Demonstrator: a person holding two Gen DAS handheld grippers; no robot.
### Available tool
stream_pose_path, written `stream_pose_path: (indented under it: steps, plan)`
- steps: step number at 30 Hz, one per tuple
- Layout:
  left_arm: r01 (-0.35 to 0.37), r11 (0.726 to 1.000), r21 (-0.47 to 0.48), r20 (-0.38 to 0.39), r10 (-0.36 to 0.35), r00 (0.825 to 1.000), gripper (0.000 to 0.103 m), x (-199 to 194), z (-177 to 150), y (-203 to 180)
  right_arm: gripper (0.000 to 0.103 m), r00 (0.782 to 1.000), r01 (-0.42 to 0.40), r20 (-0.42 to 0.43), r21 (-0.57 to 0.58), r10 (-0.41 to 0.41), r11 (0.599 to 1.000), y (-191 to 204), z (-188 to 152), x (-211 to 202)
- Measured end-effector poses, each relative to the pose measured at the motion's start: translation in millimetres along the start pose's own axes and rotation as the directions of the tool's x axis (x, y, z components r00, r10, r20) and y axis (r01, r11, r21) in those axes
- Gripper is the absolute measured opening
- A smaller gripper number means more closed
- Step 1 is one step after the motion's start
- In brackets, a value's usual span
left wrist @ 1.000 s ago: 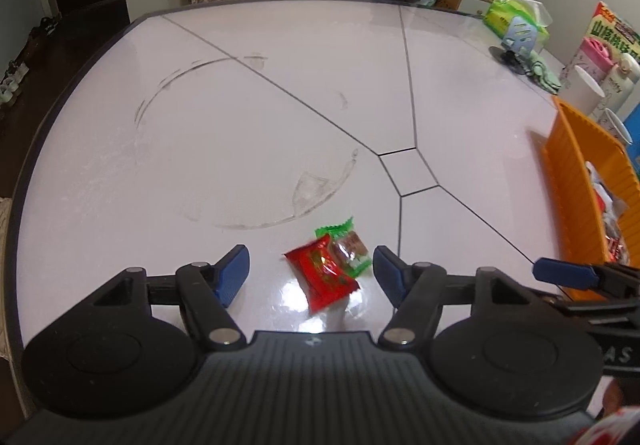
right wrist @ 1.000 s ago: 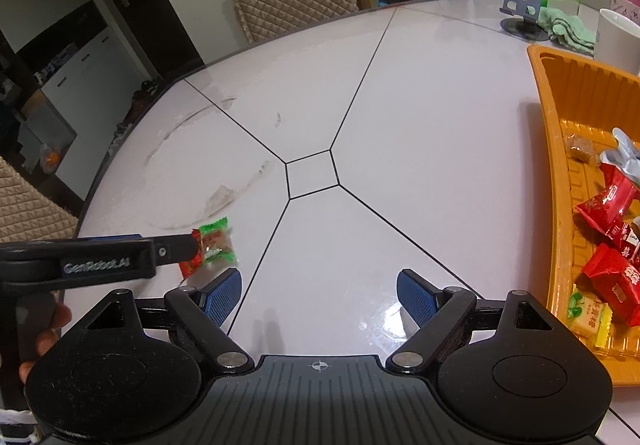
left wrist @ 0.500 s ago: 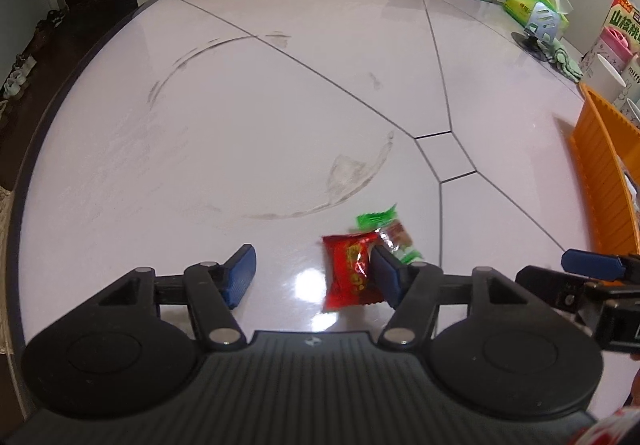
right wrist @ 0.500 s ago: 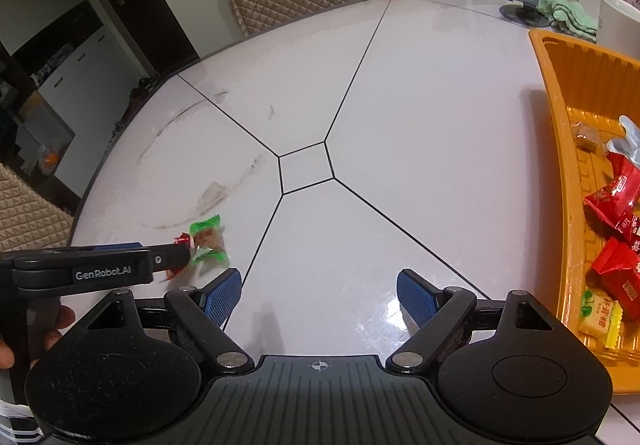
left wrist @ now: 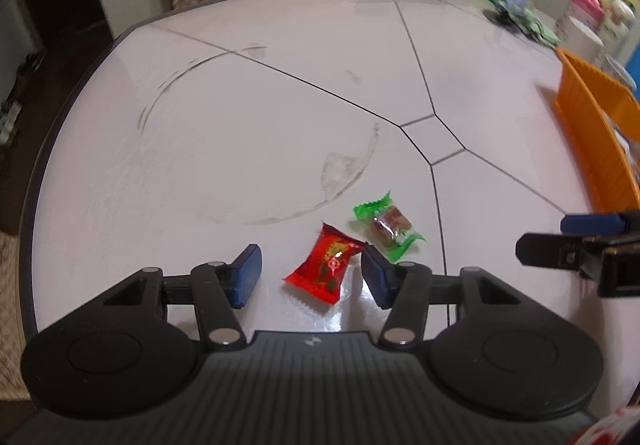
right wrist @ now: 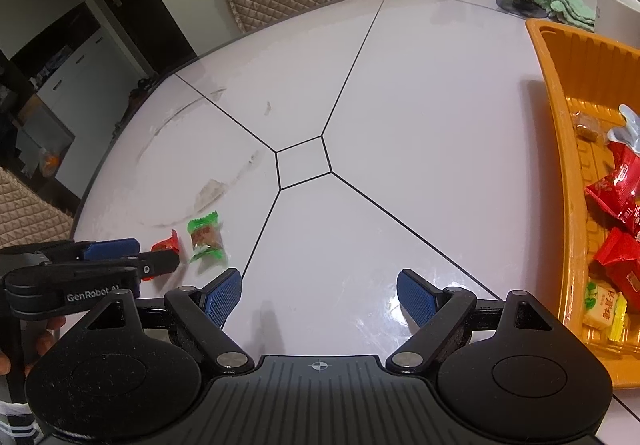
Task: Organize snacks
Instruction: 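Grasp the red candy pack with the left gripper while the right grasps the green-wrapped candy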
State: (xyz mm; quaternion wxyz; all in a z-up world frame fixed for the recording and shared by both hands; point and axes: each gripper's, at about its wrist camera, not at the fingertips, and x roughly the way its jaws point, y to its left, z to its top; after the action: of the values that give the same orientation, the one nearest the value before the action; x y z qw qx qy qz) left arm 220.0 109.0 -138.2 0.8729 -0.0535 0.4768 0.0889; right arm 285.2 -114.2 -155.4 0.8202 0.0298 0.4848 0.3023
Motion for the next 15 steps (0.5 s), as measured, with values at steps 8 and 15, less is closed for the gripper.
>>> stream_pose_path:
  steps: [8, 15]
  plan:
    - [0.025, 0.999, 0.023, -0.019, -0.024, 1.000, 0.036, 3.8, -2.2, -4.9, 0.085, 1.000, 0.006, -0.002, 0.010, -0.006, 1.000, -3.1, -3.4, -3.5]
    - [0.043, 0.999, 0.001, -0.021, -0.043, 0.999, 0.036, 3.1, 0.0, -5.2, 0.085, 1.000, 0.004, -0.009, 0.006, -0.004, 1.000, -1.7, -4.0, -0.7]
